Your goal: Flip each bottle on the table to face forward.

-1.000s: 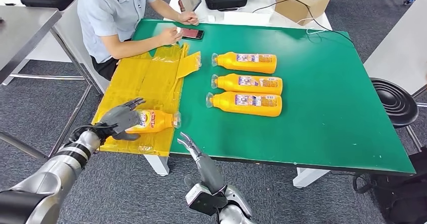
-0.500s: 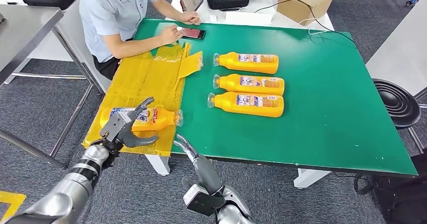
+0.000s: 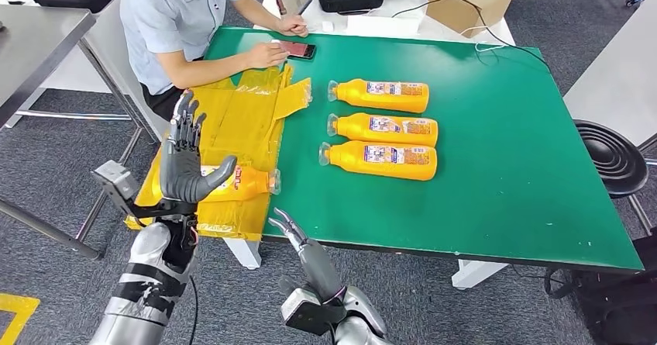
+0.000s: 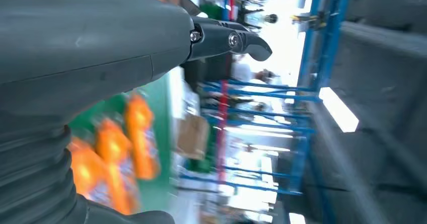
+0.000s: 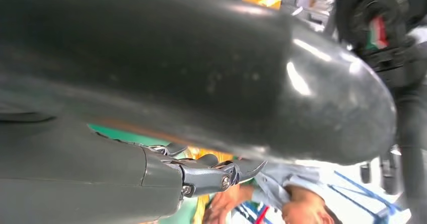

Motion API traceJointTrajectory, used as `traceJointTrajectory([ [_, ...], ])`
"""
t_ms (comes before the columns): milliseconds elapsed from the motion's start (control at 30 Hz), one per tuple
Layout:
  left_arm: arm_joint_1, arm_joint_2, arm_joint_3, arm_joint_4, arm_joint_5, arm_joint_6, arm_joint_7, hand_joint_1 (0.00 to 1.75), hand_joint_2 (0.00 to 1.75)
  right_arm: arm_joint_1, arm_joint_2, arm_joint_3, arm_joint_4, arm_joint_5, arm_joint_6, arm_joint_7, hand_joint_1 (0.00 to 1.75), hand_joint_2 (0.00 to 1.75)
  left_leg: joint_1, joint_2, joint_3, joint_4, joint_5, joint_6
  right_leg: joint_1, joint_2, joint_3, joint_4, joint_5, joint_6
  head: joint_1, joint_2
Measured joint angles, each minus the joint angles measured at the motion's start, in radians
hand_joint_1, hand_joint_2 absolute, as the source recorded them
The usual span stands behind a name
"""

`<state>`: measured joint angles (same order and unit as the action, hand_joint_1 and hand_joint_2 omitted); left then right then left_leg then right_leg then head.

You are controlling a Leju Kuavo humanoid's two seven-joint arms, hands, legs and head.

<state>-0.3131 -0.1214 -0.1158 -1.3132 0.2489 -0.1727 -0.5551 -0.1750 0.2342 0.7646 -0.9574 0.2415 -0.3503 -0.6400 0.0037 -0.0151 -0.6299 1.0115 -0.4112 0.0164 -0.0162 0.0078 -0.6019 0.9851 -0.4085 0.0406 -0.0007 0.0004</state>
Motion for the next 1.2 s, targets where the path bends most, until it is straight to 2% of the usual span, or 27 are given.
traceJointTrajectory([
  [133,0.106,-0.04,-0.016,-0.139,0.133,0.019,0.045,0.0,1.75,0.049,-0.015,-0.036,-0.069,-0.033,-0.091,-0.04,0.0,0.0,-0.001,0.0,-0.001,0.0,-0.001,0.0,-0.001,0.0,-0.001,0.0,0.0,0.0,0.0,0.0],
  [267,0.169,-0.059,-0.042,-0.219,0.158,0.052,0.066,0.0,1.75,0.079,-0.03,-0.068,-0.132,-0.036,-0.117,-0.041,0.0,1.75,-0.001,0.0,-0.002,0.0,-0.002,0.0,-0.001,0.0,-0.003,0.0,0.0,0.0,0.0,0.0],
  [400,0.249,-0.073,-0.066,-0.237,0.2,0.129,0.144,0.0,1.75,0.148,-0.043,-0.123,-0.238,-0.04,-0.281,-0.041,0.0,1.75,-0.001,0.0,-0.002,0.0,-0.003,0.0,-0.001,0.0,-0.003,-0.001,-0.001,0.0,0.0,0.0],
  [467,0.308,-0.076,-0.086,-0.23,0.168,0.18,0.121,0.0,1.75,0.196,-0.048,-0.176,-0.311,-0.012,-0.333,-0.041,0.0,1.75,-0.001,0.0,-0.003,0.0,-0.004,0.0,-0.001,0.0,-0.004,-0.001,-0.001,0.0,0.0,0.0],
  [567,0.369,-0.074,-0.12,-0.209,0.081,0.283,0.085,0.0,1.75,0.265,-0.032,-0.282,-0.416,0.071,-0.346,-0.041,0.0,1.75,-0.001,0.0,-0.003,0.0,-0.005,0.001,-0.001,0.0,-0.004,-0.001,-0.002,0.001,0.0,0.0],
  [667,0.4,-0.068,-0.152,-0.192,0.023,0.354,0.075,0.0,1.75,0.307,-0.006,-0.375,-0.49,0.098,-0.347,-0.041,0.0,1.75,-0.001,0.0,-0.003,0.0,-0.005,0.0,-0.001,0.0,-0.004,-0.001,-0.003,0.002,0.0,0.0],
  [767,0.411,-0.064,-0.172,-0.183,-0.005,0.387,0.073,0.0,1.75,0.332,0.011,-0.431,-0.534,0.105,-0.347,-0.041,0.0,1.75,-0.001,0.0,-0.003,0.0,-0.005,0.0,-0.001,0.0,-0.004,-0.001,-0.003,0.002,0.0,0.0],
  [933,0.412,-0.058,-0.208,-0.178,-0.116,0.496,0.063,0.0,1.75,0.348,0.061,-0.528,-0.587,0.132,-0.348,-0.041,0.0,1.75,-0.001,0.0,-0.003,0.0,-0.005,0.001,-0.001,0.0,-0.003,-0.001,-0.003,0.002,0.0,0.0],
  [1033,0.412,-0.055,-0.227,-0.174,-0.138,0.517,0.064,0.0,1.75,0.352,0.085,-0.578,-0.6,0.133,-0.348,-0.041,0.0,0.44,-0.001,0.0,-0.003,0.0,-0.005,0.001,-0.001,0.0,-0.003,-0.001,-0.003,0.002,0.0,0.0],
  [1067,0.412,-0.054,-0.231,-0.172,-0.141,0.519,0.065,0.0,1.31,0.353,0.09,-0.589,-0.603,0.127,-0.347,-0.041,0.0,0.44,-0.001,0.0,-0.003,0.0,-0.005,0.001,-0.001,0.0,-0.003,-0.001,-0.003,0.002,0.0,0.0],
  [1167,0.413,-0.05,-0.242,-0.166,-0.157,0.535,0.076,0.0,1.31,0.354,0.099,-0.625,-0.608,0.083,-0.348,-0.041,0.0,1.75,-0.001,0.0,-0.003,0.0,-0.005,0.001,-0.001,0.0,-0.003,-0.001,-0.003,0.002,0.0,0.0],
  [1200,0.414,-0.049,-0.246,-0.162,-0.161,0.542,0.081,0.0,1.75,0.354,0.1,-0.638,-0.608,0.077,-0.348,-0.041,0.0,1.75,-0.001,-0.001,-0.003,0.0,-0.005,0.001,-0.001,0.0,-0.003,-0.001,-0.003,0.002,0.0,0.0],
])
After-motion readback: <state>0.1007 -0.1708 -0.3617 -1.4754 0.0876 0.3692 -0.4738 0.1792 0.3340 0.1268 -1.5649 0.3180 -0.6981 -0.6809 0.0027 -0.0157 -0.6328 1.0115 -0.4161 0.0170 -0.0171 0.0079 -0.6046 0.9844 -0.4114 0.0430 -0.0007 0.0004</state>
